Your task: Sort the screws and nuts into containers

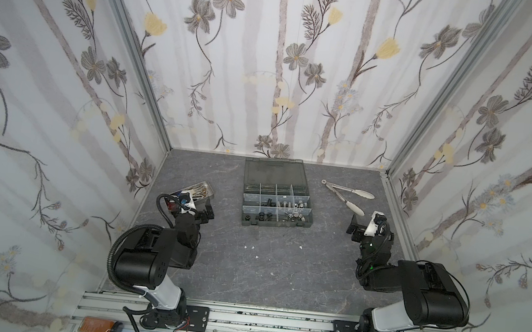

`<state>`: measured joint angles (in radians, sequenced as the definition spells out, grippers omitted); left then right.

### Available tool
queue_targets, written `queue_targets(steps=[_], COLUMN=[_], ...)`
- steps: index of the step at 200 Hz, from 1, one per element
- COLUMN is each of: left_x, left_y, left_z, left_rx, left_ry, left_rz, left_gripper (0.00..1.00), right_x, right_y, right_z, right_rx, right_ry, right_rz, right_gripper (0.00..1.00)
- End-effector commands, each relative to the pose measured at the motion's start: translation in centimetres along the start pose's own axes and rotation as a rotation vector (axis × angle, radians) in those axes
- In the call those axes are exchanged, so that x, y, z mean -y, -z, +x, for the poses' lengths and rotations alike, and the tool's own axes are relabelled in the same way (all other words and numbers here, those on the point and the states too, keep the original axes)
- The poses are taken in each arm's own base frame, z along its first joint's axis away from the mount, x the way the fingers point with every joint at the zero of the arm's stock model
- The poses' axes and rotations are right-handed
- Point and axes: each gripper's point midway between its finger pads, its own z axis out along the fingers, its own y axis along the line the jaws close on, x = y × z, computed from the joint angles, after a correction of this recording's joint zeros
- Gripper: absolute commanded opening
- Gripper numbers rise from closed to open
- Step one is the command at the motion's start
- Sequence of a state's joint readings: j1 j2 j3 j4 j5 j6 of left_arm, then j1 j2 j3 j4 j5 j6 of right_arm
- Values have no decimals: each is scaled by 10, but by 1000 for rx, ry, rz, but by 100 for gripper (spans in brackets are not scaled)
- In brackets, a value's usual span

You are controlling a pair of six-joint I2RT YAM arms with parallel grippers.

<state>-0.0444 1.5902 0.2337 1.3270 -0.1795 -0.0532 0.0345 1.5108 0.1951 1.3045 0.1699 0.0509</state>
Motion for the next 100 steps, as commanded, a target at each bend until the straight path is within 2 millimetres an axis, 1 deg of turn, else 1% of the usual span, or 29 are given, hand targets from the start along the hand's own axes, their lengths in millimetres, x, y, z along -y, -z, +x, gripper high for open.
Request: queue_targets(steps=[1,100], left_x=[1,1], left_y=[-1,-1], left_z=[-7,-7], left_rx=[24,23], left_ry=[7,7], left_rz=[5,5], left_gripper=[100,100], right_x=[-2,-3], right_y=[1,1], right_z=[-5,-5], right_rx=[21,22], right_ry=[10,12], right_rz=[-11,-12], right_gripper=[100,100])
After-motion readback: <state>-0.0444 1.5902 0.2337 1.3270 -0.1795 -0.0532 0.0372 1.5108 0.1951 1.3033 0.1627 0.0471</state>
